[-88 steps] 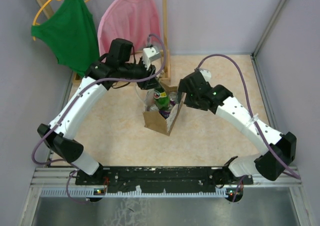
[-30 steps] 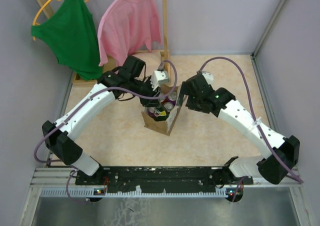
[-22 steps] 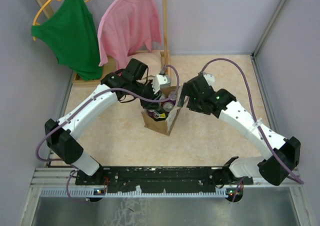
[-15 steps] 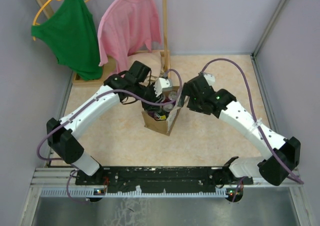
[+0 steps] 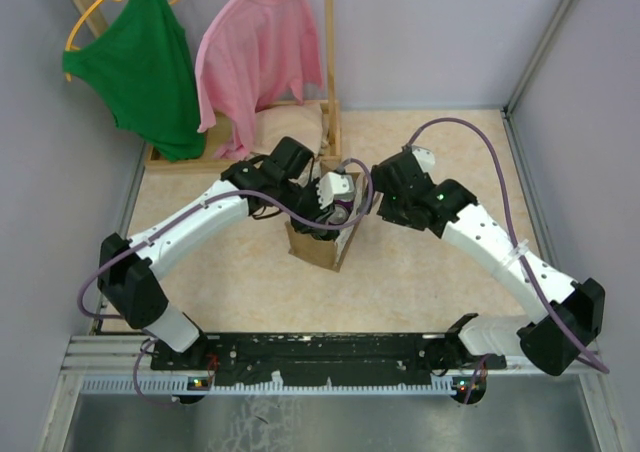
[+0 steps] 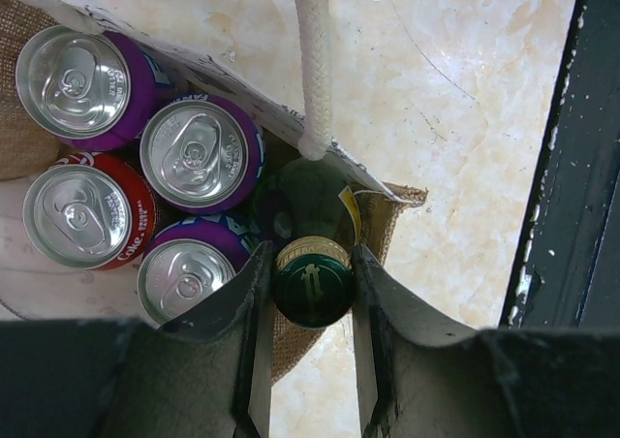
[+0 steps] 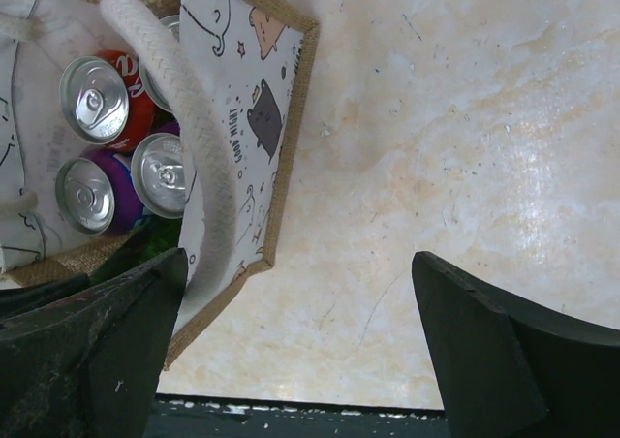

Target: Place the beverage into the canvas bag

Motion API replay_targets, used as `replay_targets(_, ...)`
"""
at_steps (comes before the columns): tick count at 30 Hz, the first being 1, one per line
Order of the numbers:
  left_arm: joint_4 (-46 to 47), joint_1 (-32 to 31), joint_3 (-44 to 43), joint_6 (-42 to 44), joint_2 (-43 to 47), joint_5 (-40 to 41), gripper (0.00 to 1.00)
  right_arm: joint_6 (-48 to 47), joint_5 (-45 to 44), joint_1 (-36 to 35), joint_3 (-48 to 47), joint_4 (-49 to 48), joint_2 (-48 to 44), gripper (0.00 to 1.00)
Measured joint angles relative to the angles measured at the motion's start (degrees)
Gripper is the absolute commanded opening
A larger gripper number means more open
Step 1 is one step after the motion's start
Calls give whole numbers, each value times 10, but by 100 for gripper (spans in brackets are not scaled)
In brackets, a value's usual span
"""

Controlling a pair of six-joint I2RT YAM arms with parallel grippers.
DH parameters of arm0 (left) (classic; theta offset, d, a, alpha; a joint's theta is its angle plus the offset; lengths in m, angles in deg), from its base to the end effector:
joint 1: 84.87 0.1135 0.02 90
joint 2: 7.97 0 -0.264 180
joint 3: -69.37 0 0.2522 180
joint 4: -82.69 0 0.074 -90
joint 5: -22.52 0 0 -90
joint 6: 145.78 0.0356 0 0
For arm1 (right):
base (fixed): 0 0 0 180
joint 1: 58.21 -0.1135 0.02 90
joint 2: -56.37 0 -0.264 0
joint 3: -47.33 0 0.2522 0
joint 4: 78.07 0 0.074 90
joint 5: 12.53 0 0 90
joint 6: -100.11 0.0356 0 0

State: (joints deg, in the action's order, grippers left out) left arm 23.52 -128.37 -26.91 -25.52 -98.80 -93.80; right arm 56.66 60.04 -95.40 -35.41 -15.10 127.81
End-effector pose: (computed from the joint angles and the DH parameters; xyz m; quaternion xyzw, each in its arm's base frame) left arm 0.2340 -0.2438 0.3160 0.6120 0.6976 -0.2499 0.2762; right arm 0.2058 0.1428 0.3285 0.1258 0.9265 0.1100 0.3372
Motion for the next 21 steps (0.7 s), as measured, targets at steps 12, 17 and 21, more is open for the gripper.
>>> replay_targets(12,14,-5,13,3,-9,5,0,2,0,3,3,0,-2,99)
replay_targets(17,25,-7,19,3,-9,4,5,2,0,3,3,0,-2,99)
replay_targets(21,28,-8,19,0,-9,4,46,2,0,3,3,0,-2,99)
